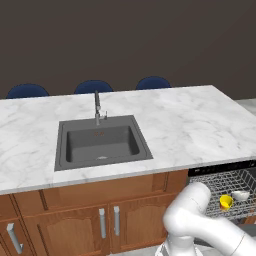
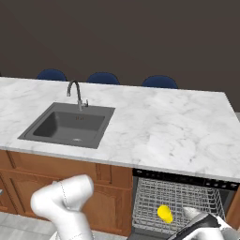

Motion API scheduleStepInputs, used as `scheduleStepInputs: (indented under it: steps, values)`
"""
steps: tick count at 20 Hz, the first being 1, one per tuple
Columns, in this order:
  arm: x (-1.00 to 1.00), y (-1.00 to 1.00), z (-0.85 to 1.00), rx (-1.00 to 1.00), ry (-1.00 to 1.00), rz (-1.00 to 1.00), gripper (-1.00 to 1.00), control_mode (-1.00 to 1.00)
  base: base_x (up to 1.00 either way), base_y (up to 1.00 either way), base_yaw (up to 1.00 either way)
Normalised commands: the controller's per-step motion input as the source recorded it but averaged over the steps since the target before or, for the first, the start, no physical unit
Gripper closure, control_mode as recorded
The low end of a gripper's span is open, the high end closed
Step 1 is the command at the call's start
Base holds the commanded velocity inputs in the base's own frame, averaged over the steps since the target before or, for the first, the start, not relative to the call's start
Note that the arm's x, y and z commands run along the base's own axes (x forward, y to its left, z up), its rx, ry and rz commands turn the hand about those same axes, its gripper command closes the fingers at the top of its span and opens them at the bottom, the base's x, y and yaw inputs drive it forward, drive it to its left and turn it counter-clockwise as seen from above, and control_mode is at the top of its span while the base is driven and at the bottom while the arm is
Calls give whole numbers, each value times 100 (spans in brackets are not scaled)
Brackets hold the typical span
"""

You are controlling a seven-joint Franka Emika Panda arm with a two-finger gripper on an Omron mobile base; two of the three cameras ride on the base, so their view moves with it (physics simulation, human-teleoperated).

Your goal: Pick up the cup and bowl from the counter, place them in the dishwasher, and close the dishwasher door.

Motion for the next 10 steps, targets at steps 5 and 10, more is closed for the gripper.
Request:
scheduleStepInputs:
  steps: [5,10]
  values:
    - [-28,21,-21,0,-4,0,-100,-100,0,0,0]
    - [-36,26,-27,0,-5,0,-100,-100,0,0,0]
